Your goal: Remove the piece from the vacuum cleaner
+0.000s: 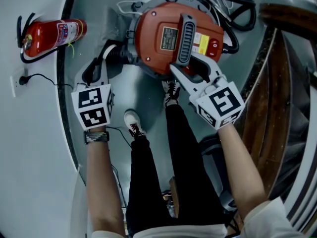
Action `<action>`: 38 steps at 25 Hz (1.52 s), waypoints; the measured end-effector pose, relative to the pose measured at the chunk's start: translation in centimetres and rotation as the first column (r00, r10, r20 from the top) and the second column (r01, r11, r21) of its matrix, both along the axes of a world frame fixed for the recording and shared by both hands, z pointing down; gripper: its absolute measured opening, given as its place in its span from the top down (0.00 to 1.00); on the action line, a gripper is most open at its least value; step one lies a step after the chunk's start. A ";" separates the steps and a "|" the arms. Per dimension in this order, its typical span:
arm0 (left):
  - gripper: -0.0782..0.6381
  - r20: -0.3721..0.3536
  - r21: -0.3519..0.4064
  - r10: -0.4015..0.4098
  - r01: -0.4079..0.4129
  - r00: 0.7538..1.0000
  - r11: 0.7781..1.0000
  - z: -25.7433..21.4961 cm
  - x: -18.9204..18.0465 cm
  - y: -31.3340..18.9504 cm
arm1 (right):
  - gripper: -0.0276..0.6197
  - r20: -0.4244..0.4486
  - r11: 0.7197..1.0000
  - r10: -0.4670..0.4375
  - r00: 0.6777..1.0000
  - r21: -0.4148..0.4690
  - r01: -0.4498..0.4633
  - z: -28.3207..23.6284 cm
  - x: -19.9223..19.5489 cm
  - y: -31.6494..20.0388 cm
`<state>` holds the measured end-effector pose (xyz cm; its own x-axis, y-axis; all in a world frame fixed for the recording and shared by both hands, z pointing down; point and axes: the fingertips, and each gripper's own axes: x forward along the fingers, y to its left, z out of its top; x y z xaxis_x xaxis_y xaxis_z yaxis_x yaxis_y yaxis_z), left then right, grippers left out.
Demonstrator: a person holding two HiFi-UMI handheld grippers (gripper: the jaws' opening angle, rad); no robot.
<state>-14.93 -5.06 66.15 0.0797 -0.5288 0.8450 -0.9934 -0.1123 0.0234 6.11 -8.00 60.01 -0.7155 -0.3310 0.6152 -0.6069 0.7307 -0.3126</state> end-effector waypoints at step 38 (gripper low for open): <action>0.84 0.046 -0.053 -0.025 0.027 0.999 0.998 0.6 -1.9 -0.2 | 0.66 0.004 1.000 0.002 1.000 -0.003 -0.002 0.0 0.0 0.0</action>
<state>-16.85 -5.24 66.74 0.0277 -0.4839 0.8747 -0.9962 -0.0861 -0.0161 6.11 -8.01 60.00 -0.7173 -0.3304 0.6135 -0.6069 0.7287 -0.3172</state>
